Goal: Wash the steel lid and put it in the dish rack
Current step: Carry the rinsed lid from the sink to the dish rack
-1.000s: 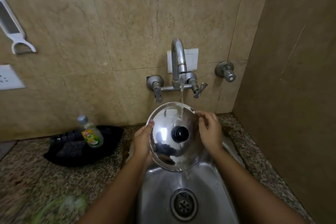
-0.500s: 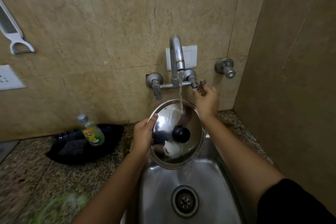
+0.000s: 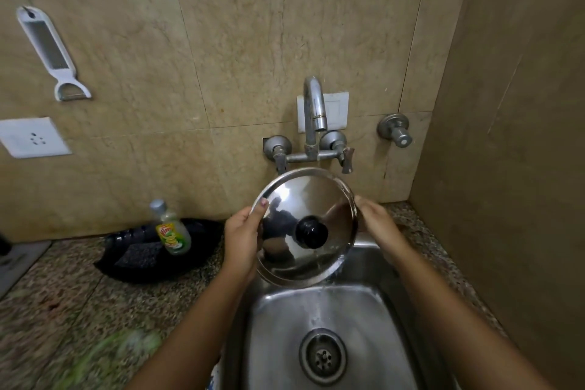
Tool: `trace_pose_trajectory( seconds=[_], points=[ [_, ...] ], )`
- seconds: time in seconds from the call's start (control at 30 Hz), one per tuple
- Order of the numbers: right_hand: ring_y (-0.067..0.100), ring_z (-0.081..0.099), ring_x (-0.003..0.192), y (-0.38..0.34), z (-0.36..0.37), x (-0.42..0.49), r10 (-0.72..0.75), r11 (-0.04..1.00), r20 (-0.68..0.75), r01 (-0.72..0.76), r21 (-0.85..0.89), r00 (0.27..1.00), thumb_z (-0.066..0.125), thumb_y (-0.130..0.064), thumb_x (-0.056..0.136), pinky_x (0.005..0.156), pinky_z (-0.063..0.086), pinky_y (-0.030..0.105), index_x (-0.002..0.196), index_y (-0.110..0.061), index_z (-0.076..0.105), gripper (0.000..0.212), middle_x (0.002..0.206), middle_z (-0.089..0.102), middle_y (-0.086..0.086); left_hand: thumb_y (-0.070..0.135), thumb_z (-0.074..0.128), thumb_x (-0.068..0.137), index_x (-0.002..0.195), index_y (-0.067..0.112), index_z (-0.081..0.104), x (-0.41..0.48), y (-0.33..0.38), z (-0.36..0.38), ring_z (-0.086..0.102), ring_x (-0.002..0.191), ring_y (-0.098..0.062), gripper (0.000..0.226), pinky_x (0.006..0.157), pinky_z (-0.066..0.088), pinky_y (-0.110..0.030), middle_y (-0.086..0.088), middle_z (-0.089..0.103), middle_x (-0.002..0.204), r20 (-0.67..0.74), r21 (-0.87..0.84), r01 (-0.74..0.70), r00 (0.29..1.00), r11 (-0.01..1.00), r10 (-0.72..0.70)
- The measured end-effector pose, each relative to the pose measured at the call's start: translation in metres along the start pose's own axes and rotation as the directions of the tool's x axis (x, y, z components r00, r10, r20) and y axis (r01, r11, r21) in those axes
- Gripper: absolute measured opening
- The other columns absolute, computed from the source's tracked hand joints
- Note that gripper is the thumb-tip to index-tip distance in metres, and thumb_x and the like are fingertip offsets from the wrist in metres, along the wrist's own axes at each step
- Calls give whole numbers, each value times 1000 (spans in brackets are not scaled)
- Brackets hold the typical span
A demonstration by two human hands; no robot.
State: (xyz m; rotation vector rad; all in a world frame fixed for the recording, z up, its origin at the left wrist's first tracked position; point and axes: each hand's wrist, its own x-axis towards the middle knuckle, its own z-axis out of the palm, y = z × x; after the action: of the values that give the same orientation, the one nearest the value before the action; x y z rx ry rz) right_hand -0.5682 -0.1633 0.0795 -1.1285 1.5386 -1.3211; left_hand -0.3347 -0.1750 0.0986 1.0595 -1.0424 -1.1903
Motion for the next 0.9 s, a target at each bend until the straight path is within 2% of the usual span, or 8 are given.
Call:
trace_pose_trajectory(
  seconds=[0.1,0.2,0.27,0.4,0.57,0.7,0.8,0.9],
  points=[
    [23,62,109,11,-9,-24,22,985,130,-44,167,991,45,-22,99,85,52,33,112,-20,64,22,118,66,6,38,65,85,64,13,55,-7,2,-3,41,60,-22,34,56,35,-31,-10,46,63,-18,-92,-17,1000,996,16],
    [30,64,100,4,-11,-34,-44,964,72,23,264,996,44,-15,99,78,53,39,94,-18,64,21,102,70,9,28,60,91,70,13,61,-17,2,-1,52,56,-17,25,53,47,-28,-5,56,62,-39,-142,-30,999,989,25],
    [38,64,98,-5,-11,-37,-104,949,28,91,303,994,42,-14,99,82,52,47,90,-15,62,22,98,69,15,25,57,93,77,13,66,-24,-1,-1,61,59,-12,22,58,52,-23,-2,65,66,-34,-137,-40,999,990,35],
    [47,63,100,-20,-9,-43,-213,937,-66,223,267,975,44,-17,99,92,50,57,95,-12,62,19,105,65,30,29,55,94,91,14,73,-30,-7,-9,71,87,-19,24,82,55,-34,-8,76,91,0,-49,-6,1000,999,6],
    [40,63,98,-40,-8,-56,-341,919,-84,351,182,936,45,-12,98,89,54,46,97,-14,62,18,100,65,25,29,53,95,95,16,73,-36,-10,-16,74,83,-16,25,67,57,-22,-4,79,87,41,24,56,998,998,-57],
    [11,64,92,-55,-5,-68,-442,892,-53,445,74,895,46,-11,98,85,53,28,98,-22,62,21,94,66,-2,25,54,95,98,12,73,-39,-13,-19,74,82,-21,23,72,58,-28,-13,77,89,24,53,67,997,996,-69],
    [0,63,87,-61,-4,-73,-475,876,-31,476,80,879,45,-7,98,81,53,21,102,-12,62,18,92,66,-5,25,52,95,98,13,71,-43,-15,-18,74,78,-18,23,59,55,-18,-8,77,85,39,70,78,996,994,-81],
    [-3,62,84,-66,-5,-74,-468,879,-43,470,81,882,45,-6,98,79,52,17,102,-9,61,17,91,65,-4,24,52,95,95,13,71,-46,-13,-17,73,73,-14,22,57,55,-16,-8,76,85,23,66,73,997,995,-75]
  ],
)
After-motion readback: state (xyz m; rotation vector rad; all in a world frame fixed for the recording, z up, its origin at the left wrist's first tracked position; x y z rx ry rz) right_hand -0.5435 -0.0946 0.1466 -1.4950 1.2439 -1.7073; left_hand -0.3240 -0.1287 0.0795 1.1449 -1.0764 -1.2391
